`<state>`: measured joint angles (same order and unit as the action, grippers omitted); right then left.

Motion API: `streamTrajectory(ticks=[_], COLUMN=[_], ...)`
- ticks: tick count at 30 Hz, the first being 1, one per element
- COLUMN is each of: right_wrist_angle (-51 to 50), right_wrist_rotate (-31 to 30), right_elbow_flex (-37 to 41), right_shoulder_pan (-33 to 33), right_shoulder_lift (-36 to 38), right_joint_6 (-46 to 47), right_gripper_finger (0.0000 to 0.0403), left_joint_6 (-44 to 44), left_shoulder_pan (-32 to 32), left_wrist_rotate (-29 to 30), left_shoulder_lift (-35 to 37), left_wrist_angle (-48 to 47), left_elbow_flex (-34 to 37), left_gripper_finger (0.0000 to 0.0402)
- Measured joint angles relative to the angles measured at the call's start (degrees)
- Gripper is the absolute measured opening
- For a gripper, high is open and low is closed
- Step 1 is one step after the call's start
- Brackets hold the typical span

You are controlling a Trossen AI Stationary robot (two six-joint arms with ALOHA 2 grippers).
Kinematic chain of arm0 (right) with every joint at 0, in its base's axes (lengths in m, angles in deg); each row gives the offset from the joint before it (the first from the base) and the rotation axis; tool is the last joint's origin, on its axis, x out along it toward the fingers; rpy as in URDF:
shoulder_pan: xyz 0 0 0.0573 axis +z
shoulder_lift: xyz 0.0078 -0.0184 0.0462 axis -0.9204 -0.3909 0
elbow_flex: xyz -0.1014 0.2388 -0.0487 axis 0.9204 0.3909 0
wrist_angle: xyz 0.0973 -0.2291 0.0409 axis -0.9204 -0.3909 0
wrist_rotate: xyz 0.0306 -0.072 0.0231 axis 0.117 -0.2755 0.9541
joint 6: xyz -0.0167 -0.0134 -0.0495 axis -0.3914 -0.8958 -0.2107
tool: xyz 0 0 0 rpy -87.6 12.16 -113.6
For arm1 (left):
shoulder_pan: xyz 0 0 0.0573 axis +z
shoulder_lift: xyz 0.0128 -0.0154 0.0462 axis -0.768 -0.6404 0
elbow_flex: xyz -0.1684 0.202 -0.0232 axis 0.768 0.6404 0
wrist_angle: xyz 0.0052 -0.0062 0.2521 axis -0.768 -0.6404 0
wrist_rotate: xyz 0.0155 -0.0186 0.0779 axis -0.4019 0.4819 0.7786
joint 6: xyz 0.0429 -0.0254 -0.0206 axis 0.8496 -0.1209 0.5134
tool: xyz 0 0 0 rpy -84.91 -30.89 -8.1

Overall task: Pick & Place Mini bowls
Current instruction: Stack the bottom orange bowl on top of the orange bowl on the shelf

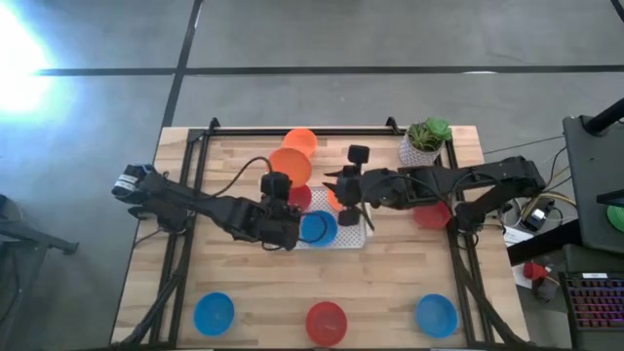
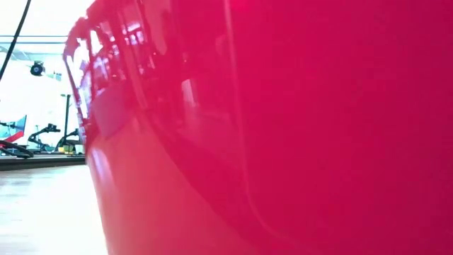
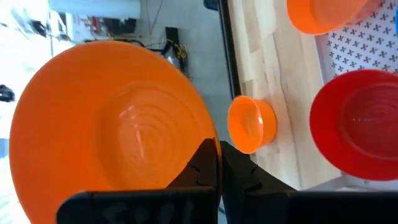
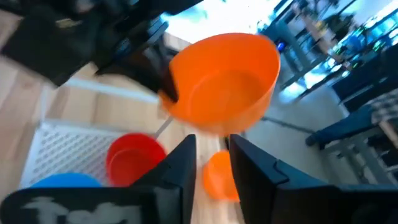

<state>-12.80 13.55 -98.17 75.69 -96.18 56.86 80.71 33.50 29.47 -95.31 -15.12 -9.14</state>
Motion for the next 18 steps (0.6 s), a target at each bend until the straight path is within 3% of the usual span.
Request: streamTrajectory(ticks=[10, 18], right_wrist_angle=[11.57, 12.87], right_wrist_rotate=[0.22, 0.84], right_elbow_flex=[0.02, 0.02], right_shoulder_pan=[-2.64, -4.38], right_shoulder_lift=[-1.3, -2.3], right_joint_6=[-4.52, -3.65], right_gripper_finger=[0.0143, 0.0146], left_joint_6=[3.65, 6.27], left_shoulder_pan=[-1.46, -1.4], left_wrist_rotate=[5.8, 8.04], left_shoulder_lift=[-0.12, -0.44], left_wrist_angle=[-0.05, 0.34], left_elbow_flex=[0.07, 0.09], left_gripper_finger=[0.0, 0.0])
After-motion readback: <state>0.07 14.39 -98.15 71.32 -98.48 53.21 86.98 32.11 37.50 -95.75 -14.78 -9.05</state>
